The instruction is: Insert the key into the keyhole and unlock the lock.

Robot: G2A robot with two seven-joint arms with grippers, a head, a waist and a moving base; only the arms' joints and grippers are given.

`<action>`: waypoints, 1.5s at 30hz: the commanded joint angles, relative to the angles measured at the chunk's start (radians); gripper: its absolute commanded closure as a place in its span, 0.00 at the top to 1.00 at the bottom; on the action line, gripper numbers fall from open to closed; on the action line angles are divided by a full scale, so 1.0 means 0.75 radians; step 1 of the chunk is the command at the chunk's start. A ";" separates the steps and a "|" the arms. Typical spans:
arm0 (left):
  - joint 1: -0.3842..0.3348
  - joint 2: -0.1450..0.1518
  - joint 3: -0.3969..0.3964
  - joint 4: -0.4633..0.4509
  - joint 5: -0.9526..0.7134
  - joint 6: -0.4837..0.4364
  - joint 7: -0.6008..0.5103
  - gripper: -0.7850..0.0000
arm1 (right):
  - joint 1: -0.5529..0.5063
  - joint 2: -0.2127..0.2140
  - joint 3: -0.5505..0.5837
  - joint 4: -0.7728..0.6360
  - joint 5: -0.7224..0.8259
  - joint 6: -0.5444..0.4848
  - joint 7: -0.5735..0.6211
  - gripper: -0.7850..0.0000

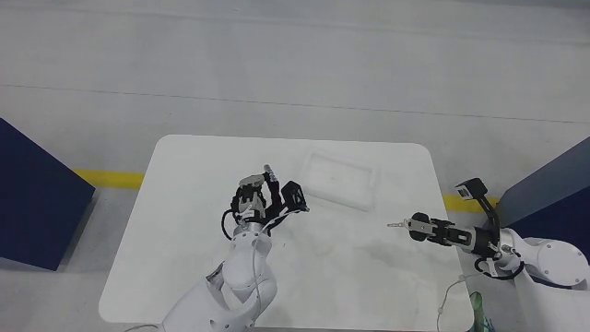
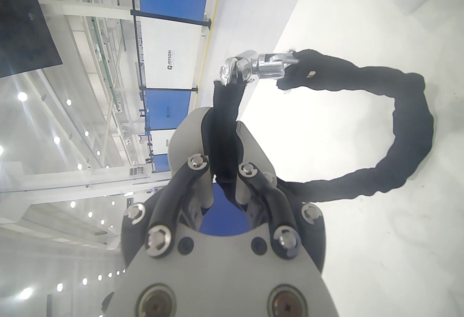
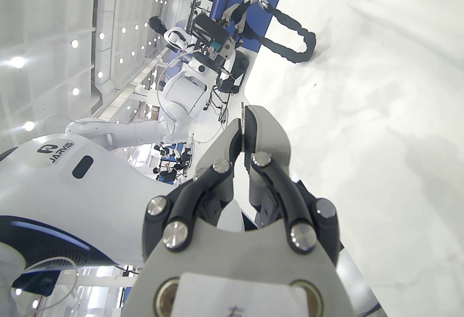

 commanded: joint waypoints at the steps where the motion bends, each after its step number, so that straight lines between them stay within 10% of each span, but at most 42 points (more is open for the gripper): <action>1: 0.000 0.000 0.000 0.000 0.000 0.000 0.000 0.00 | 0.000 0.000 0.000 0.000 0.000 0.000 0.000 0.00; 13: 0.066 0.022 -0.053 -0.093 0.223 0.081 0.250 0.00 | 0.000 0.000 0.000 0.000 0.000 0.000 0.000 0.00; 33: 0.368 0.151 -0.319 -0.171 0.479 0.444 1.488 0.00 | 0.000 0.000 0.000 0.000 0.000 0.000 0.000 0.00; 45: 0.369 0.161 -0.360 -0.162 0.487 0.448 1.592 0.00 | 0.000 0.000 0.000 0.000 0.000 0.000 0.000 0.00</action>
